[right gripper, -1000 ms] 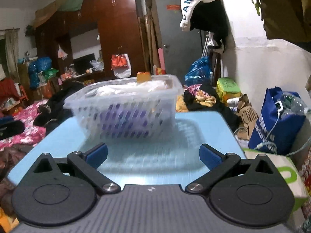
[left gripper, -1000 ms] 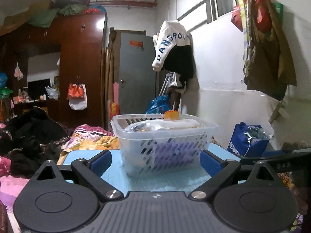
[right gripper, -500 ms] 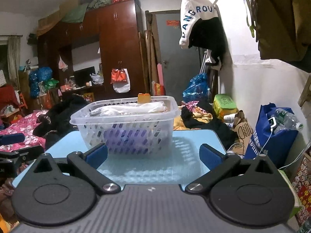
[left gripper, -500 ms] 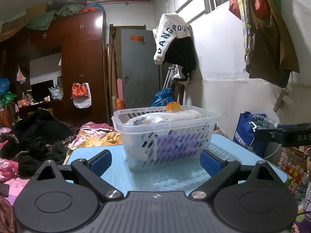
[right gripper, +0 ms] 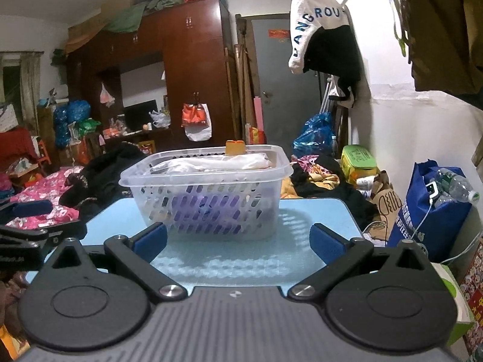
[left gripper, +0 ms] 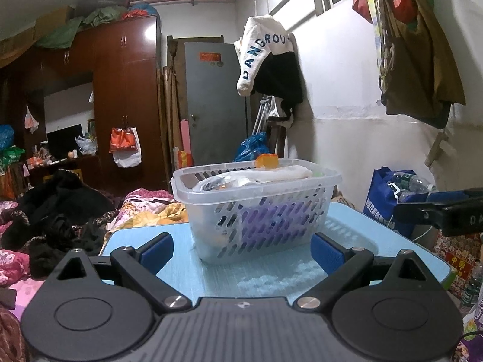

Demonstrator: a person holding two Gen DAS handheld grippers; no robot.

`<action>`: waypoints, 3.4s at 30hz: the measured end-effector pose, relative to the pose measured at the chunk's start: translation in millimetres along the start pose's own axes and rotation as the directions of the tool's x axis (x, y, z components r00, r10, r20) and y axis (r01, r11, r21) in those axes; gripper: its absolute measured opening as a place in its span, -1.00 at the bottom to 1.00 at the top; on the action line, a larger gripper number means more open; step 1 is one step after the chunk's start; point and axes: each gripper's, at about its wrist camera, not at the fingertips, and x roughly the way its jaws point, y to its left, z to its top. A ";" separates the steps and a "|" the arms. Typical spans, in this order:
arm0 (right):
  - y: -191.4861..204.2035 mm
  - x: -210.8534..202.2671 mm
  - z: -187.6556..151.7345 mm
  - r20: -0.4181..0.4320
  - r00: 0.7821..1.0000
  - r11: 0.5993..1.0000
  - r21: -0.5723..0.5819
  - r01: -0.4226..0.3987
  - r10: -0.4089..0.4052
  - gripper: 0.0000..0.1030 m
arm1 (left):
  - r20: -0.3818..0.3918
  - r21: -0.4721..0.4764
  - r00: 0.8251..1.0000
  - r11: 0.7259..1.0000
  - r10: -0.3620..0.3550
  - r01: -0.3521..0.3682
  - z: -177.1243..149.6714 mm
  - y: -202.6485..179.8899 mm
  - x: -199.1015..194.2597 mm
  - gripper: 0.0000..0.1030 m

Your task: Organize objects

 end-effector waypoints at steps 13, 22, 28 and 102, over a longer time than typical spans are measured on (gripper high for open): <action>4.4 -5.0 -0.4 0.026 0.999 1.000 -0.009 0.026 -0.025 1.00 | -0.003 0.000 1.000 1.000 0.004 -0.004 0.6 -0.6 0.5 0.91; 2.2 -5.1 -0.7 0.026 0.999 1.000 0.003 0.023 -0.023 1.00 | -0.004 -0.007 1.000 1.000 0.010 -0.010 1.9 0.7 0.8 0.91; 3.0 -6.8 -1.1 0.034 0.999 1.000 0.002 0.016 -0.016 1.00 | -0.004 -0.009 1.000 1.000 0.010 -0.010 2.2 1.9 2.4 0.91; 7.7 -6.0 -3.9 0.028 0.999 1.000 -0.001 -0.022 0.022 1.00 | 0.005 -0.002 1.000 1.000 -0.012 0.012 0.6 -8.3 4.1 0.92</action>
